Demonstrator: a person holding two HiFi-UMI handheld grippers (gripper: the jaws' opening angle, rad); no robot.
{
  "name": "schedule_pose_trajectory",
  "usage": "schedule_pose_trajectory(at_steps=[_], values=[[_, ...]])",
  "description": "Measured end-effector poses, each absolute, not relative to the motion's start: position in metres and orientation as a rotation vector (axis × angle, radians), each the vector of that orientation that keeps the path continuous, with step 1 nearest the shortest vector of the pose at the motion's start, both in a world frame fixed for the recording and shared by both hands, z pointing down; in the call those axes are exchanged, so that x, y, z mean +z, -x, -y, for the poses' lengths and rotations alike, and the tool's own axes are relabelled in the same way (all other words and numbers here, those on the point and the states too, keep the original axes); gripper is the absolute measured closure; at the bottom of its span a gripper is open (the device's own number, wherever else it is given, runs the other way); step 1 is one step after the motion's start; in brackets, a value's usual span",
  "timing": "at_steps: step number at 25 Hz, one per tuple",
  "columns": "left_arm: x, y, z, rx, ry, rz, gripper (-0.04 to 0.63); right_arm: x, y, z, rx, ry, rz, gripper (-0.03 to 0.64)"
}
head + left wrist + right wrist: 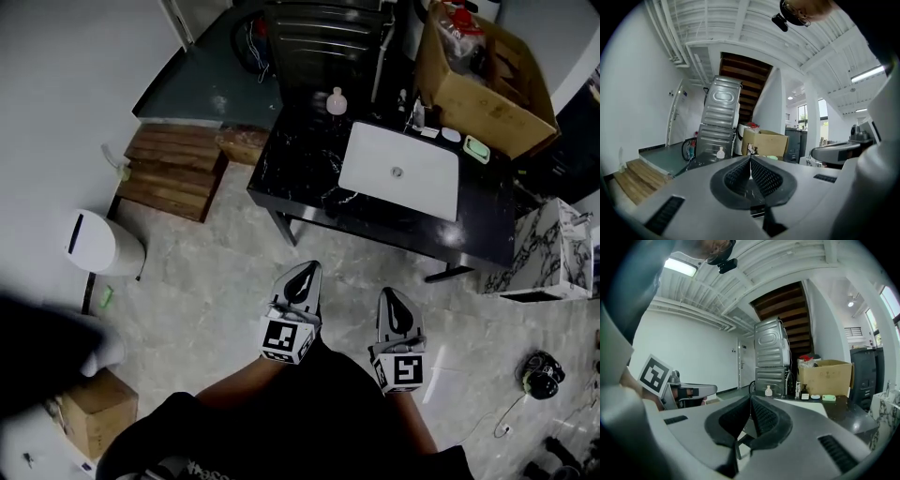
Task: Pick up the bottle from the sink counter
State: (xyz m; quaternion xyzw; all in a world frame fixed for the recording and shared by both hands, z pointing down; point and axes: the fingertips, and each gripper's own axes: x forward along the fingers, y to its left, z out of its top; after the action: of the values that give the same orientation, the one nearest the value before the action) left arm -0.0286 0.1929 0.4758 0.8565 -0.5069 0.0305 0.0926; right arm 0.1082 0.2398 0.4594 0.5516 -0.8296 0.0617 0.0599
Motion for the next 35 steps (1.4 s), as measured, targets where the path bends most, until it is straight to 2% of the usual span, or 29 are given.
schedule_pose_trajectory(at_steps=[4, 19, 31, 35], values=[[0.47, 0.039, -0.124, 0.081, -2.551, 1.429, 0.58, 0.469, -0.083, -0.169, 0.315, -1.647, 2.484, 0.578], [0.474, 0.111, 0.037, 0.121, -2.562, 1.391, 0.58, 0.448, 0.004, 0.009, 0.219, -1.569, 2.503, 0.578], [0.472, 0.114, 0.079, -0.013, -2.552, 1.238, 0.578, 0.448, 0.015, 0.046, 0.208, -1.584, 2.471, 0.578], [0.484, 0.109, 0.093, 0.041, -2.507, 1.229, 0.578, 0.451, 0.008, 0.06, 0.212, -1.607, 2.464, 0.578]])
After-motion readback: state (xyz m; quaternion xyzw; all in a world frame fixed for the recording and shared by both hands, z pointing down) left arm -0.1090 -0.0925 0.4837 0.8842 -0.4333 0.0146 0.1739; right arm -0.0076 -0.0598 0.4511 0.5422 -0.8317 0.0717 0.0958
